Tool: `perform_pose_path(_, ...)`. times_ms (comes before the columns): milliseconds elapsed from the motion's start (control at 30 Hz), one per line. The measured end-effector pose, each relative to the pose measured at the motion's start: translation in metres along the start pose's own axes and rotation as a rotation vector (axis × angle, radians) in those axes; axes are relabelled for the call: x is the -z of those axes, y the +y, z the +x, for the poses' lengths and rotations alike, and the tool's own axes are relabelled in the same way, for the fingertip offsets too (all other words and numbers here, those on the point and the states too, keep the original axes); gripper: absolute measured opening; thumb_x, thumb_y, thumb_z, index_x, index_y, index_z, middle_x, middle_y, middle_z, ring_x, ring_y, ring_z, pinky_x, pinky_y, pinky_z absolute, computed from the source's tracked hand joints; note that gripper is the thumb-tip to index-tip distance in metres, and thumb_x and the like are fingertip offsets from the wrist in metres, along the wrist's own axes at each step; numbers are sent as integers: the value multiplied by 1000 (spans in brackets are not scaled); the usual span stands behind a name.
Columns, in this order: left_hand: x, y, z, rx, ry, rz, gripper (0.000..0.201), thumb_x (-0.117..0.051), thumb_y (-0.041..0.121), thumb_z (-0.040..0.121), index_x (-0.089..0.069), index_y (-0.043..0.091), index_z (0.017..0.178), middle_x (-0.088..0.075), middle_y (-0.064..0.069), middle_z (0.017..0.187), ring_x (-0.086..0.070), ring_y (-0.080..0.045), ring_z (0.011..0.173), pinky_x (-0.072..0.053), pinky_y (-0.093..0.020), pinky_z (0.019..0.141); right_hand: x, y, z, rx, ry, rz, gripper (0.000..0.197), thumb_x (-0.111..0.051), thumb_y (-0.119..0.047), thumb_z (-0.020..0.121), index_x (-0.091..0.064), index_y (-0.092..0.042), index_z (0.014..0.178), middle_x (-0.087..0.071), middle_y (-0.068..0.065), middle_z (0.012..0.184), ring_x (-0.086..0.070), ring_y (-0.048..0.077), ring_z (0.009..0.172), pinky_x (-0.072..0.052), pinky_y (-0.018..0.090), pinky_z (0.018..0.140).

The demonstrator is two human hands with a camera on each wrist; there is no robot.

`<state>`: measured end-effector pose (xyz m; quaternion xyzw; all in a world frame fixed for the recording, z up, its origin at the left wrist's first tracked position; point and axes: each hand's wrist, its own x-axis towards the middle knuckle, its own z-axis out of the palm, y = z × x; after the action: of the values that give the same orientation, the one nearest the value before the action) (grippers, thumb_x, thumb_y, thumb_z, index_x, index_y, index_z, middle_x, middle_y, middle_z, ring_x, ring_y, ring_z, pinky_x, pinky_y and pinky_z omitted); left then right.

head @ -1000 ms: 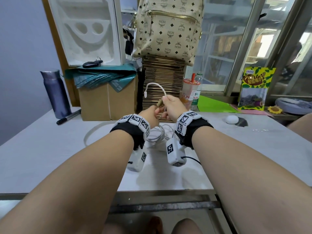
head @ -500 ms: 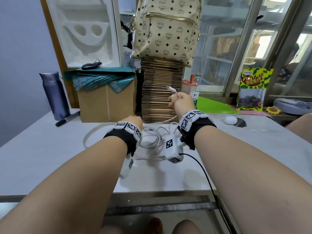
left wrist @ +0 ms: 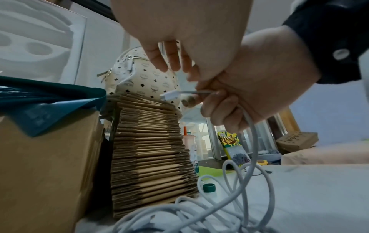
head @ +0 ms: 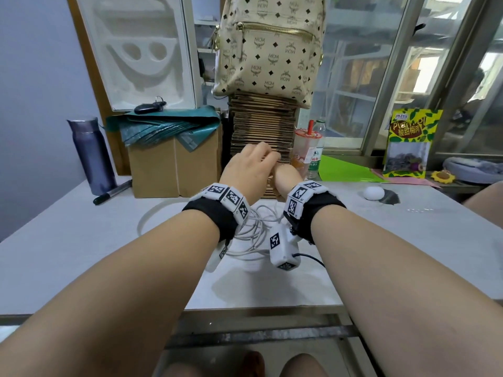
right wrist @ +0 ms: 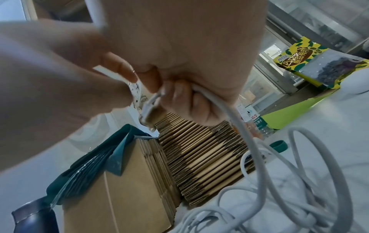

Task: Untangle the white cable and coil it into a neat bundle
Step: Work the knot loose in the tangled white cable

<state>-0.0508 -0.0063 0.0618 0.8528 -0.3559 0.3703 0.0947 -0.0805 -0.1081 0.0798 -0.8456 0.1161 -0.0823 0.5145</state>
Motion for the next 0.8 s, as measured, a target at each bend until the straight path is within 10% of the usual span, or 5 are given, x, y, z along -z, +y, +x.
perform_pose_path(167, 8, -2, 10, 160, -345, -13, 24, -41, 11, 94, -59, 11, 110, -62, -9, 110, -59, -29, 102, -45, -39, 85, -1, 6, 8, 58, -29, 111, 41, -36, -24, 100, -56, 6, 120, -49, 3, 69, -43, 13, 54, -32, 17, 50)
perform_pose_path(300, 11, -7, 6, 170, -458, 10, 28, -43, 12, 96, -61, 13, 117, -61, -11, 113, -59, -31, 103, -47, -38, 83, 4, 10, 7, 9, -73, 31, 35, -46, -19, 96, -59, 7, 116, -43, 0, 61, -43, 5, 40, -32, 10, 31)
perform_pose_path(533, 12, -17, 0, 519, -360, -190, 24, -43, 4, 94, -62, 8, 107, -63, -14, 107, -59, -29, 94, -46, -33, 76, 4, 14, 10, 68, -66, 20, 33, -50, -26, 96, -70, -4, 81, -62, 7, 74, -52, 14, 61, -50, 27, 72)
perform_pose_path(700, 7, -23, -3, 917, -172, -797, 14, -63, 8, 86, -67, 13, 74, -71, -13, 92, -69, -27, 92, -57, -37, 85, 9, 21, 9, 55, -8, -137, 22, -56, -25, 92, -69, -8, 99, -63, 7, 87, -49, 13, 60, -36, 20, 52)
perform_pose_path(800, 13, -18, 0, 1011, -106, -1121, 22, -58, -2, 89, -55, 12, 72, -62, -12, 80, -66, -22, 75, -59, -25, 68, 6, 24, 9, -20, -55, -188, 19, -54, -18, 92, -67, -10, 103, -61, 7, 96, -48, 14, 64, -36, 19, 53)
